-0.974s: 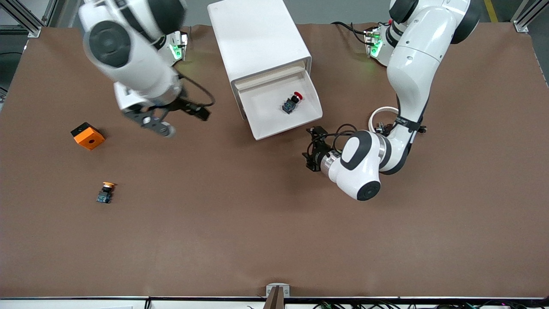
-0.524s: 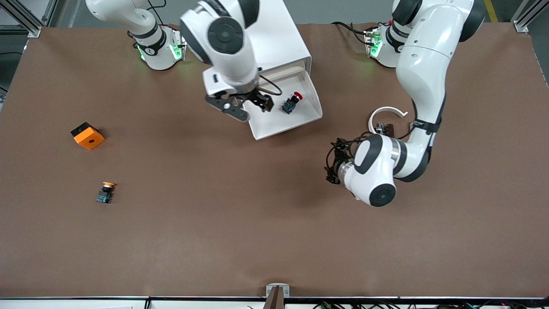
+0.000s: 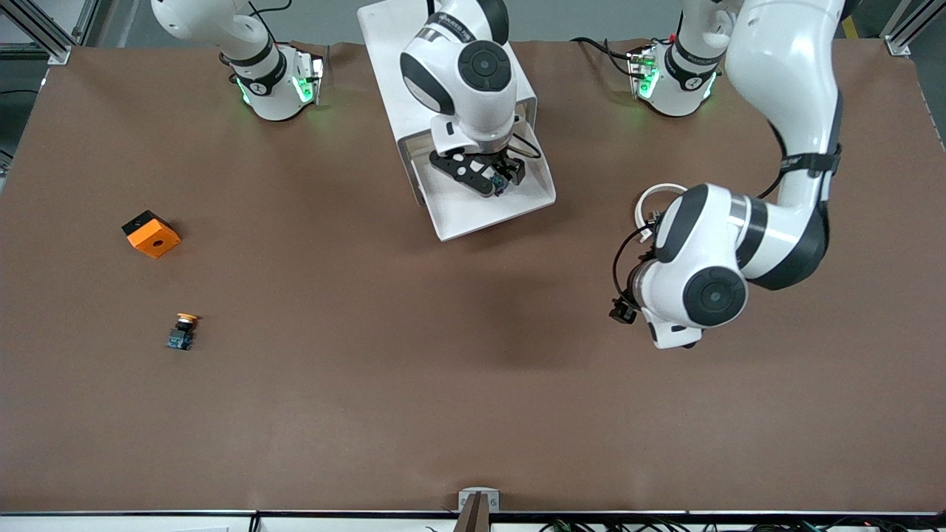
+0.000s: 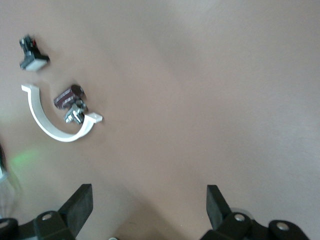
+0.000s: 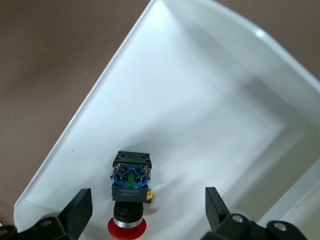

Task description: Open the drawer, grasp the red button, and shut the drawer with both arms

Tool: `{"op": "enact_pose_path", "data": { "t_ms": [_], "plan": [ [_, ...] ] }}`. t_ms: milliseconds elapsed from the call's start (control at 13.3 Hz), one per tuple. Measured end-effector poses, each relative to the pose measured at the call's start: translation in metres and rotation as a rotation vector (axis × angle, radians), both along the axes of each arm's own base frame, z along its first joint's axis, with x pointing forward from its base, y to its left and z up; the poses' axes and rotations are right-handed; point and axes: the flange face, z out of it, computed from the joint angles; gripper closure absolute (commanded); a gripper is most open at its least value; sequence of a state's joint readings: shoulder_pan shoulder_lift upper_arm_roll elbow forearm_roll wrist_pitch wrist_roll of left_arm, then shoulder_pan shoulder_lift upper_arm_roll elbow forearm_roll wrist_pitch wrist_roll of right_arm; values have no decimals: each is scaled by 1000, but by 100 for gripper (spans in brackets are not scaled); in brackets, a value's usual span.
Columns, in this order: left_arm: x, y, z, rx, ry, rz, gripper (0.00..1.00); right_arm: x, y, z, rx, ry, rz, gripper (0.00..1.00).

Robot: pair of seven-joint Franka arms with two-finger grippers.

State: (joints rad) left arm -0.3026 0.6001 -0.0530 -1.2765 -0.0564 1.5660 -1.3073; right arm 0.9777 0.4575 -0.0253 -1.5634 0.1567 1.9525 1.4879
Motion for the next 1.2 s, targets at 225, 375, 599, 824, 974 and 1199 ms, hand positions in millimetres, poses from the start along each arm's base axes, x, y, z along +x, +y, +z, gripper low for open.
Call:
{"op": "enact_pose_path", "data": {
  "t_ms": [225,375,599,824,974,1199],
  "plan": [
    [1,26,35,-33,-20,-54,0,-7,10,-9,-6,-18,-55,0],
    [-3,39,46,-34,-2,-83,0,-4,10,-17,-15,-29,-65,0],
    [1,63,57,-71,-11,-158,0,1,9,-23,-22,-49,-65,0],
    [0,66,65,-102,-20,-247,0,4,8,-31,-38,-63,-58,0],
    [-1,77,66,-131,-16,-329,0,5,11,-34,-27,-71,-59,0],
    [-7,93,66,-156,-41,-392,0,5,13,-36,-25,-73,-58,0]
  ]
}}
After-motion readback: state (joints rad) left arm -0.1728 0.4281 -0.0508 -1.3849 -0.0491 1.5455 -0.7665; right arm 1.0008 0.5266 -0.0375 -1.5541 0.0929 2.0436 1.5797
